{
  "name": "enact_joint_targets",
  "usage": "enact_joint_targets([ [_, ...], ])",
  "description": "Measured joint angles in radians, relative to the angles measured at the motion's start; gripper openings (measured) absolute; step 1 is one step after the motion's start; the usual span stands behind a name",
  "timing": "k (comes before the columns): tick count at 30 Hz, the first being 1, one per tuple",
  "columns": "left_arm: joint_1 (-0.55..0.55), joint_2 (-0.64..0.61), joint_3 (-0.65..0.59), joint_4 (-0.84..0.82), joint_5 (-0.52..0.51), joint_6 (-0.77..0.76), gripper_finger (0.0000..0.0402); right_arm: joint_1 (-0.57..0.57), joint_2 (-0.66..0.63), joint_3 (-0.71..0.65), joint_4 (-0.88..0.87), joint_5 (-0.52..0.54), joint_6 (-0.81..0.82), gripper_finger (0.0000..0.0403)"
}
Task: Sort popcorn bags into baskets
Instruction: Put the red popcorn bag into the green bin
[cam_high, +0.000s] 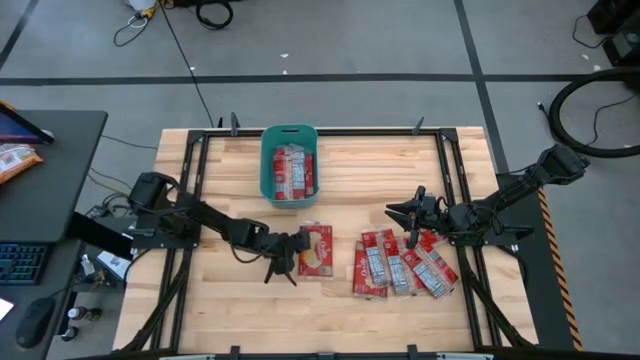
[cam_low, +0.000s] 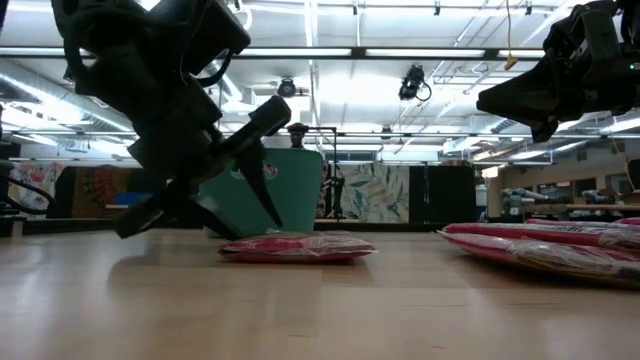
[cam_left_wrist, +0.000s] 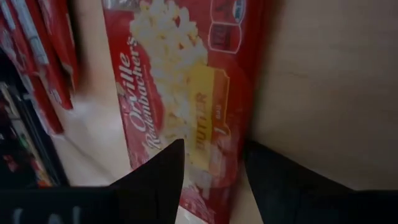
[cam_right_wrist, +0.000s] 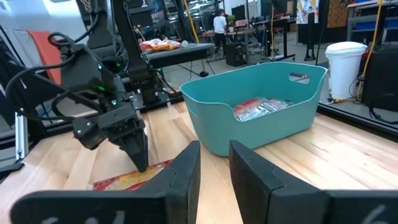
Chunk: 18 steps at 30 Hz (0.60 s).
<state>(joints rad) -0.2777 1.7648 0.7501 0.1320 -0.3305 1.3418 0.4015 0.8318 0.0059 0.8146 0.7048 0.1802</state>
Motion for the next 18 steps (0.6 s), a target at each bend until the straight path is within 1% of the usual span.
enact_joint_targets([
  [3, 0.006, 0.025, 0.002, -0.014, 0.022, 0.032, 0.0165, 0.0, 0.0, 0.0, 0.0, 0.0, 0.0, 0.009],
  [5, 0.006, 0.04, 0.003, -0.018, 0.025, 0.031, 0.0146, 0.0, 0.0, 0.0, 0.0, 0.0, 0.0, 0.009],
  [7, 0.006, 0.051, 0.004, -0.023, 0.023, 0.026, 0.0119, 0.0, 0.0, 0.0, -0.001, 0.0, 0.0, 0.009],
  [12, 0.005, 0.06, 0.003, -0.026, 0.032, -0.032, 0.0028, 0.0, 0.0, 0.0, 0.0, 0.0, 0.0, 0.009],
  [13, 0.004, 0.057, 0.002, -0.025, 0.037, -0.05, 0.0016, 0.0, 0.0, 0.0, 0.0, 0.0, 0.0, 0.009],
  [16, 0.0, 0.031, -0.003, -0.025, 0.042, -0.072, 0.001, 0.0, 0.0, 0.0, 0.0, 0.0, 0.0, 0.009],
  [18, -0.009, 0.0, -0.007, -0.03, 0.019, -0.041, 0.0008, 0.0, 0.0, 0.0, 0.0, 0.0, 0.0, 0.009],
])
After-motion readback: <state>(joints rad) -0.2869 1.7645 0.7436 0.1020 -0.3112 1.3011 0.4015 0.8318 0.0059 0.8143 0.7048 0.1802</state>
